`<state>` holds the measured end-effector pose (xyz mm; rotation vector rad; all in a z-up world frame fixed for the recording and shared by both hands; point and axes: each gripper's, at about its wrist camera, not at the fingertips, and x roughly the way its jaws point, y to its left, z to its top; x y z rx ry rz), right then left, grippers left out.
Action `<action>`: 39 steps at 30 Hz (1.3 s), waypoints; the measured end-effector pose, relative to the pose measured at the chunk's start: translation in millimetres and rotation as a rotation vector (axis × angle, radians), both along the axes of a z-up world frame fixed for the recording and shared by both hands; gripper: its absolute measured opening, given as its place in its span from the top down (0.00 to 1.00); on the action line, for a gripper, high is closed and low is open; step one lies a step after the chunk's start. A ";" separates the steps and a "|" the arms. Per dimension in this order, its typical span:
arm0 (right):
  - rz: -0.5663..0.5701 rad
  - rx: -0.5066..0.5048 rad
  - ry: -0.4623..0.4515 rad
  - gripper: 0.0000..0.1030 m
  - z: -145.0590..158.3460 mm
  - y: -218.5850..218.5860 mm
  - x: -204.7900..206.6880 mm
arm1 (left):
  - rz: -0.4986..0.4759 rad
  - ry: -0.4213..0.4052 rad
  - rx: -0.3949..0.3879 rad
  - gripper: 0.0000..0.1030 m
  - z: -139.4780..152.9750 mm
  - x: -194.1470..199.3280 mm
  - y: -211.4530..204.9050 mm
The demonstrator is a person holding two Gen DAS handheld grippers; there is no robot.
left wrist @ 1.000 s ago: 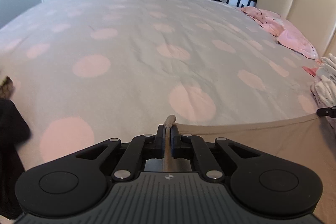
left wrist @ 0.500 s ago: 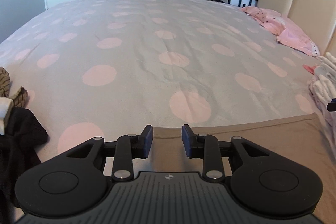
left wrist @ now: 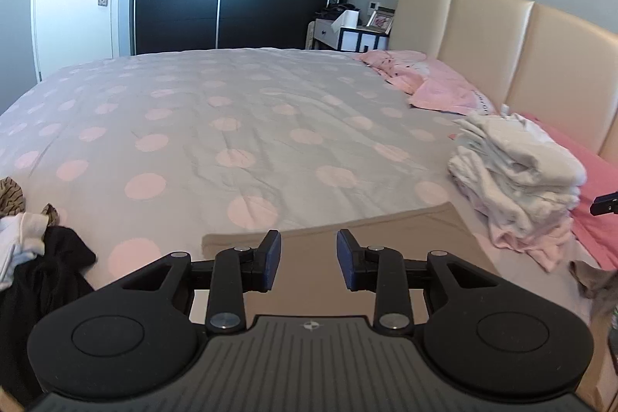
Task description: Fold clothes
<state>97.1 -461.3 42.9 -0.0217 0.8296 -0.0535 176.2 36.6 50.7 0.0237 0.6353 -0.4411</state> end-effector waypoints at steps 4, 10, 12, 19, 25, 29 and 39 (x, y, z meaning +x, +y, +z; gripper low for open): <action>-0.090 0.034 0.069 0.60 -26.6 -48.3 -37.1 | -0.021 0.007 0.023 0.67 2.9 -34.6 -8.1; -0.112 0.049 0.201 0.37 -74.3 -81.4 -52.8 | -0.068 0.032 0.050 0.64 -1.5 -83.9 -27.9; -0.104 0.068 0.233 0.40 -81.8 -84.2 -55.4 | -0.079 0.042 0.046 0.63 -6.7 -96.1 -33.5; -0.041 0.030 0.289 0.93 -84.9 -61.3 -58.3 | -0.089 0.091 0.019 0.63 -21.6 -115.2 -43.2; 0.029 0.200 0.244 0.93 -49.1 -26.8 -67.7 | -0.103 0.094 -0.010 0.63 -18.9 -122.0 -48.3; 0.078 0.255 0.226 0.93 -34.0 20.5 -70.9 | -0.129 0.073 0.008 0.63 -15.7 -126.2 -56.4; 0.170 0.281 0.171 0.93 -27.3 141.1 -94.3 | -0.169 0.079 0.056 0.63 -21.5 -134.1 -66.7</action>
